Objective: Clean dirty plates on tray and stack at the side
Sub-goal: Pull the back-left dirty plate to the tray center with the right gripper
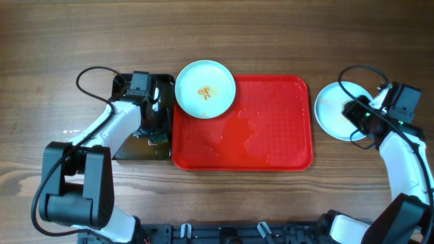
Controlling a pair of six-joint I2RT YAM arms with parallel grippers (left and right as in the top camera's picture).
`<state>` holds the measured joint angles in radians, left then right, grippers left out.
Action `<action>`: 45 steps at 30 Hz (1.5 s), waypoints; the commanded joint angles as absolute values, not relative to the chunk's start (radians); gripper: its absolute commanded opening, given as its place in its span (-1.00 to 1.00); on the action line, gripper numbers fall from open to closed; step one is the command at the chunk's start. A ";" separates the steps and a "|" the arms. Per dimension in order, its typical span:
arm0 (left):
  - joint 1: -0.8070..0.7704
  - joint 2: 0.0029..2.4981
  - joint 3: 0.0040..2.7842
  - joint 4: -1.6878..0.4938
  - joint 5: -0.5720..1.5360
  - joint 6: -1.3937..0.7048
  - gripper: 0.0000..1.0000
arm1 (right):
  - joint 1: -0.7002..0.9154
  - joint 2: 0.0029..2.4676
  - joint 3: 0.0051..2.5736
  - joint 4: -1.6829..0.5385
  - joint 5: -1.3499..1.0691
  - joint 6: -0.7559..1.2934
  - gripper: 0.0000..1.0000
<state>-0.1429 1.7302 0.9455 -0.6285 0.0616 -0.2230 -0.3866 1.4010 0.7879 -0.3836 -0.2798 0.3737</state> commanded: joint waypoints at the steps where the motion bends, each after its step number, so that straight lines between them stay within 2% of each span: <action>1: -0.141 1.752 0.942 -0.628 0.070 -0.225 0.18 | -0.307 1.406 0.808 -0.379 -0.583 0.233 -0.10; 6: -0.141 1.752 0.942 -0.628 0.070 -0.224 0.19 | -0.084 1.404 0.857 -0.412 -0.570 0.205 -0.06; 10: -0.141 1.752 0.942 -0.628 0.070 -0.224 0.19 | 0.079 1.405 0.987 -0.527 -0.442 0.181 0.01; 15: -0.141 1.752 0.942 -0.628 0.070 -0.225 0.19 | 0.196 1.436 1.106 -0.599 -0.318 0.147 0.04; 23: -0.141 1.752 0.942 -0.628 0.070 -0.225 0.19 | 0.338 1.669 1.109 -0.318 -0.301 0.152 0.06; 27: -0.141 1.752 0.942 -0.628 0.070 -0.225 0.20 | 0.390 1.810 1.109 -0.225 -0.211 0.286 0.06; 33: -0.141 1.752 0.942 -0.628 0.070 -0.225 0.19 | 0.424 1.927 1.109 -0.166 -0.207 0.400 0.02; 37: -0.141 1.752 0.942 -0.628 0.070 -0.225 0.19 | 0.424 1.971 1.107 -0.176 -0.209 0.504 -0.23; 39: -0.141 1.752 0.942 -0.628 0.070 -0.225 0.19 | 0.425 1.973 1.107 -0.176 -0.218 0.508 -0.37; 45: -0.141 1.752 0.942 -0.628 0.070 -0.225 0.20 | 0.424 1.969 1.107 -0.207 -0.242 0.509 -0.63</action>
